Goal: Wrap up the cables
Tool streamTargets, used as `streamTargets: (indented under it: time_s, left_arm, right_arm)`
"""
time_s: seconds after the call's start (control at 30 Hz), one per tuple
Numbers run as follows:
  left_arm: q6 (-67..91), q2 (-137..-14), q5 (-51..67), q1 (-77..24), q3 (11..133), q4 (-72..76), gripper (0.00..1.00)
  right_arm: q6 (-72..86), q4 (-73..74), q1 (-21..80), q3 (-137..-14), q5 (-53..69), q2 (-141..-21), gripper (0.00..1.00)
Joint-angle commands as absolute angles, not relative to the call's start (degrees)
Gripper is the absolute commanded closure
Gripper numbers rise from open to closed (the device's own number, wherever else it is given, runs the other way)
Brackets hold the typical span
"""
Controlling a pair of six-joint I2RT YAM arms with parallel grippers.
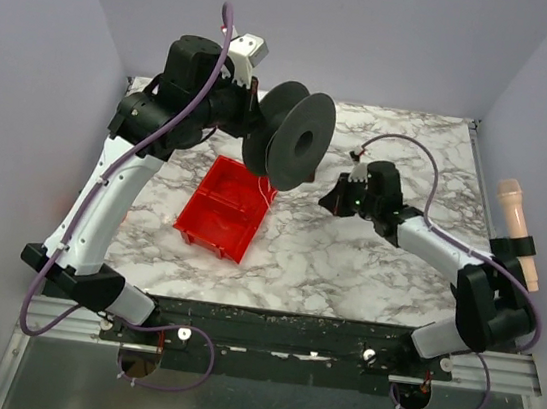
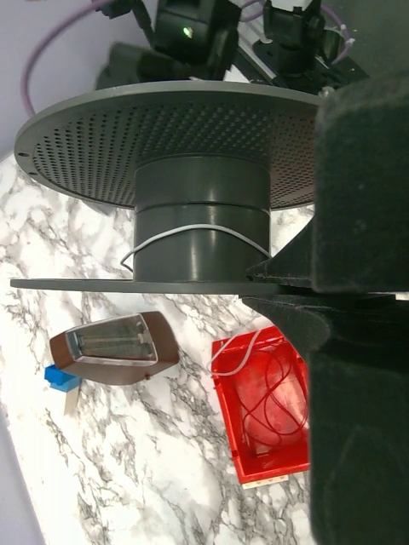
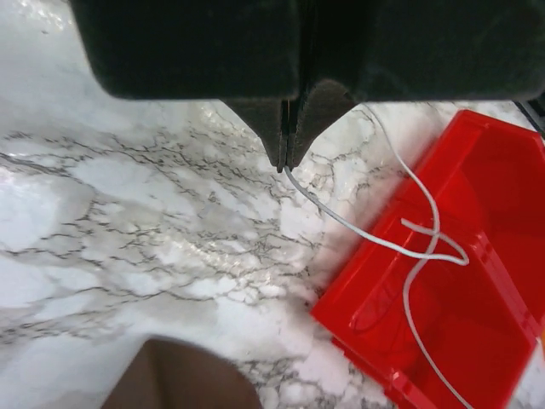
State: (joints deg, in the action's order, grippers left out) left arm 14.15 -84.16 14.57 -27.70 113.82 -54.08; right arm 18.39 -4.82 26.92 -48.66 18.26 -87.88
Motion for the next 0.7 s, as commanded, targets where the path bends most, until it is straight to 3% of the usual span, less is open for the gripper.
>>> streamTargets:
  time_s: [0.0, 0.43, 0.67]
  left_arm:
    - [12.05, -80.16, 17.67, -27.51, 112.77, -52.47, 1.00]
    - [7.65, -79.28, 14.85, -27.07, 110.38, -50.45, 1.00]
    - [5.98, -79.19, 18.36, -26.98, 111.19, -51.68, 1.00]
  right_arm:
    - [22.14, -6.94, 22.51, -45.80, 22.06, -81.92, 0.99]
    - [19.07, 5.26, 13.72, -43.16, 21.89, -63.39, 0.99]
    - [16.97, 10.80, 2.38, -46.48, 21.89, -54.15, 0.99]
